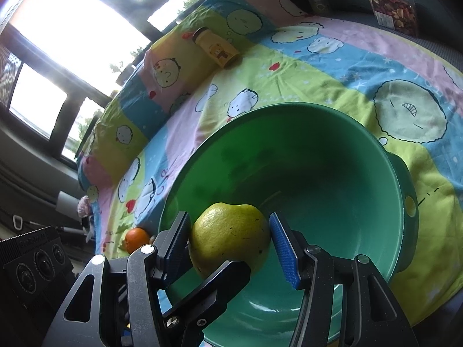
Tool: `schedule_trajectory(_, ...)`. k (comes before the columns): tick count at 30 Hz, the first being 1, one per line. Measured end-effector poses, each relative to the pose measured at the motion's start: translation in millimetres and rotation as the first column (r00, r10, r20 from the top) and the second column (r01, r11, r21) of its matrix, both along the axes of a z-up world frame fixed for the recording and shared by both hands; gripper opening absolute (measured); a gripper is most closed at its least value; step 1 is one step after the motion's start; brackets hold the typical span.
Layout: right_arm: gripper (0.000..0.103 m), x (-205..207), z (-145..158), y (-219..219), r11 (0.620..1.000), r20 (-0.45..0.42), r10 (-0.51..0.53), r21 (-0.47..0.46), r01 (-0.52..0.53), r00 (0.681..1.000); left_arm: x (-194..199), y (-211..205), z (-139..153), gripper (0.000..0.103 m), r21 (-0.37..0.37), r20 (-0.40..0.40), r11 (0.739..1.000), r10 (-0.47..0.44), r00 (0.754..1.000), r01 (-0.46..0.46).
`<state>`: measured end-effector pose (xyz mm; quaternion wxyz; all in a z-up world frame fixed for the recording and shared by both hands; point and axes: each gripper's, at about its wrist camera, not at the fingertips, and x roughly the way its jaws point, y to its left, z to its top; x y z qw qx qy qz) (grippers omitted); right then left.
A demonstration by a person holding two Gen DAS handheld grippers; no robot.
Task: Organize fruits
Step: 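Lower the pomelo into the green bowl and open the right gripper, then withdraw the right tool from the bowl back toward the fruit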
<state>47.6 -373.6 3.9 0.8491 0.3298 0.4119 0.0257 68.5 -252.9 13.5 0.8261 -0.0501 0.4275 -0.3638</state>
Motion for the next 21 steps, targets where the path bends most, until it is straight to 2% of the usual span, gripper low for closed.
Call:
schedule_trajectory(6, 0.059, -0.6, 3.3, 3.3, 0.999, -0.012, -0.025, -0.047, 0.024, 1.0, -1.0, -0.9, 0.0, 0.051, 0.013, 0.013, 1.0, 0.011, 1.0, -0.011)
schedule_trajectory(10, 0.059, -1.5, 4.9, 3.1, 0.999, 0.003, -0.018, -0.034, 0.018, 1.0, 0.1, 1.6, -0.1, 0.052, 0.002, -0.005, 1.0, 0.008, 1.0, -0.008)
schedule_trajectory(15, 0.059, -1.8, 8.3, 6.3, 0.999, 0.011, -0.02, -0.044, 0.02, 1.0, -5.2, 4.9, 7.2, 0.053, 0.031, 0.035, 0.999, 0.034, 0.999, -0.035)
schedule_trajectory(21, 0.06, -3.7, 18.4, 17.8, 0.998, 0.049, 0.01, -0.061, -0.007, 0.999, -12.6, 23.4, 17.3, 0.056, 0.017, 0.057, 0.997, 0.078, 0.995, -0.079)
